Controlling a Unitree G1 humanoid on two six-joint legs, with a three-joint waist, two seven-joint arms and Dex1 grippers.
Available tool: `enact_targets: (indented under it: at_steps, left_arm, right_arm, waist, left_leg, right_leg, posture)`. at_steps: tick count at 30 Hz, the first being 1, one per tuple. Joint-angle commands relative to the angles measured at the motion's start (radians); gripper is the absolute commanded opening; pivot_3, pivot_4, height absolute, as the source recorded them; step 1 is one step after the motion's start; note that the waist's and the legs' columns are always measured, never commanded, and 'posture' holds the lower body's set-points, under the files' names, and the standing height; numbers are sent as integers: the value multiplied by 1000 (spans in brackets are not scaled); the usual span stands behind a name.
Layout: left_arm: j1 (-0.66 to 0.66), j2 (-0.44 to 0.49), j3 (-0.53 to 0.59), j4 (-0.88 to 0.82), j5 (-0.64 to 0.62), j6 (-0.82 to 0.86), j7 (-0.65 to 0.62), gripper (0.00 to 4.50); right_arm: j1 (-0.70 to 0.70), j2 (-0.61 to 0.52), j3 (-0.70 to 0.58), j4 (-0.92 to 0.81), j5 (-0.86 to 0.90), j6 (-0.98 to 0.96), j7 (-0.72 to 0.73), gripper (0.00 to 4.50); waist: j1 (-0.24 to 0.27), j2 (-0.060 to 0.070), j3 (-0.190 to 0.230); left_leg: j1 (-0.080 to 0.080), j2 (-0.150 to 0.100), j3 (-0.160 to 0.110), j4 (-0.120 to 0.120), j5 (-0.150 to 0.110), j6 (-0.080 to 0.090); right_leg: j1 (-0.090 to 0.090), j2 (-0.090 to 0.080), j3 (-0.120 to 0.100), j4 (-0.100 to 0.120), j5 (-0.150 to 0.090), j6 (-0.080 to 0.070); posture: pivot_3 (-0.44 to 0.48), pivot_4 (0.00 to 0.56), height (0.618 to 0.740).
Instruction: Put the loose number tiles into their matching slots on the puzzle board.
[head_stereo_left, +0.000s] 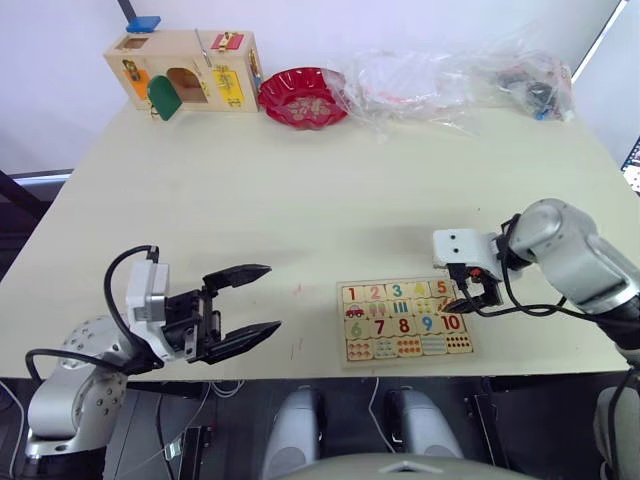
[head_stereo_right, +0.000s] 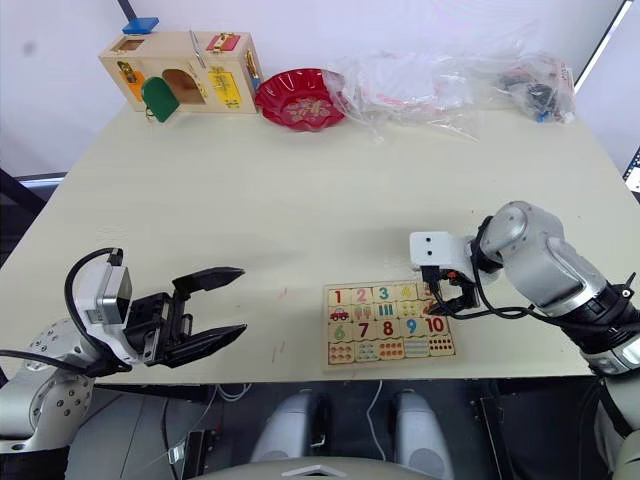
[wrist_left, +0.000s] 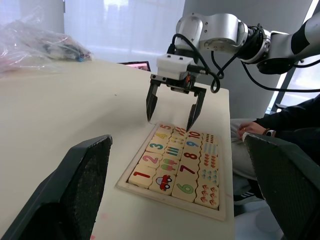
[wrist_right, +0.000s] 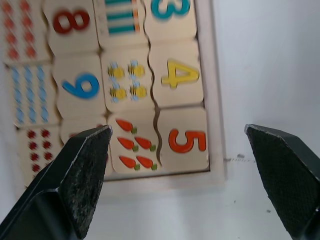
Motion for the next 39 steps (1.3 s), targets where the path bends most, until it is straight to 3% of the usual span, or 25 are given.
enact_targets:
  at_steps: [1,7,8,10,17,18,30,39]
  left_arm:
    - [7,0,15,-20,-20,-14,-1,4500]
    - [18,-4,14,-23,-18,-18,2,4500]
    - [17,-4,12,-26,-19,-16,5,4500]
    - [14,-4,10,-30,-20,-13,9,4500]
    - [30,-5,19,4,-13,-39,-27,4500]
    - [35,-6,21,12,-12,-47,-36,4500]
    - [55,-11,24,120,9,-138,-117,4500]
    - [30,-2,9,85,3,-113,-80,4500]
  right_arm:
    - [31,10,-168,-34,132,18,-14,4466]
    - [74,36,-267,35,204,-22,-84,4466]
    - [79,39,-270,48,209,-28,-92,4227]
    - [85,48,-271,76,219,-42,-100,3673]
    - [117,58,-232,165,205,-128,-105,371]
    - [119,56,-226,173,198,-139,-105,67]
    - [109,62,-182,222,150,-202,-116,67]
    - [112,65,-166,237,123,-222,-123,67]
  waist:
    - [1,0,0]
    - [0,0,0]
    - [0,0,0]
    - [0,0,0]
    - [0,0,0]
    - [0,0,0]
    - [0,0,0]
    - [0,0,0]
  left_leg:
    - [0,0,0,0,0,0]
    - [0,0,0,0,0,0]
    - [0,0,0,0,0,0]
    - [0,0,0,0,0,0]
    - [0,0,1,0,0,0]
    - [0,0,1,0,0,0]
    - [0,0,4,0,0,0]
    - [0,0,3,0,0,0]
  right_leg:
    - [0,0,0,0,0,0]
    - [0,0,0,0,0,0]
    - [0,0,0,0,0,0]
    - [0,0,0,0,0,0]
    - [0,0,0,0,0,0]
    - [0,0,0,0,0,0]
    - [0,0,0,0,0,0]
    - [0,0,0,0,0,0]
  posture:
    - [0,150,740]
    - [0,150,740]
    - [0,150,740]
    - [0,150,740]
    - [0,150,740]
    - [0,150,740]
    - [0,150,740]
    - [0,150,740]
